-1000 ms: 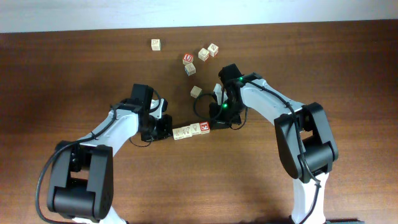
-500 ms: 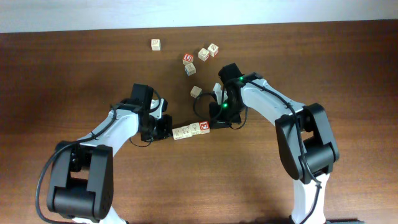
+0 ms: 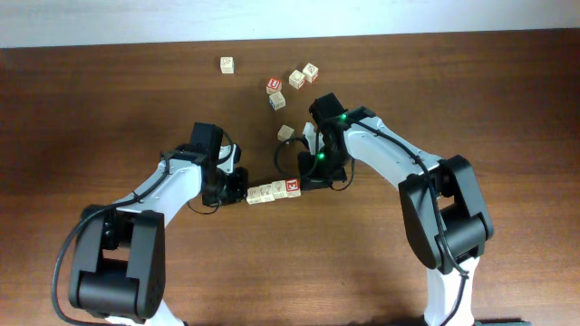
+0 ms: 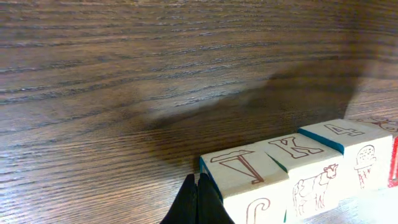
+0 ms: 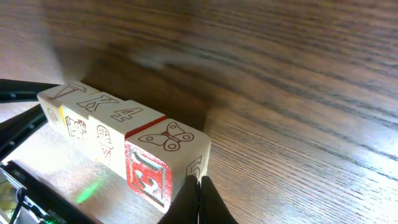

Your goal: Rotate 4 blocks

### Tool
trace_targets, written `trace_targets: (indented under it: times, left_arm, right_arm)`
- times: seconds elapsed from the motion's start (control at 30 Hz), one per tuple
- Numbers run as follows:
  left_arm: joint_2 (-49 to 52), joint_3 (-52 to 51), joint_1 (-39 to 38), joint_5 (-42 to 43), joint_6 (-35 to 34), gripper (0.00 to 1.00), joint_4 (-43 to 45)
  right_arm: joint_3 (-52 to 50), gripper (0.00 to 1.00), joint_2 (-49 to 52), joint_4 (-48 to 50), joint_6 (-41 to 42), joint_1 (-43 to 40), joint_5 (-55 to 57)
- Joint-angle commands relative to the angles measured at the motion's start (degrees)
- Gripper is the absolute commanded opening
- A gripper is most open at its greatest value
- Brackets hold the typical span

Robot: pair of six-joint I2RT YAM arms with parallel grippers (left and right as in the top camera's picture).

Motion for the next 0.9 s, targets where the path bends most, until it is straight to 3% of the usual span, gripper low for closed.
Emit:
trace_targets:
  times: [0.0,0.7,0.87]
  left_arm:
    - [0.4,-0.4,-0.6,3.7,-0.3,0.0,0.4]
    - [0.4,-0.4,-0.6,3.7,-0.3,0.0,0.3]
    - [0.4,-0.4,-0.8,2.6,-0.3,0.0,4.5]
  right_arm:
    - [1.6,0.04,-2.8,0.3,-0.2,2.4,-3.2]
    - [2.0,0.04,-5.7,1.7,1.1,5.1,-1.6]
    - [2.0,0.04,-5.1,2.9,2.0,5.1,2.4]
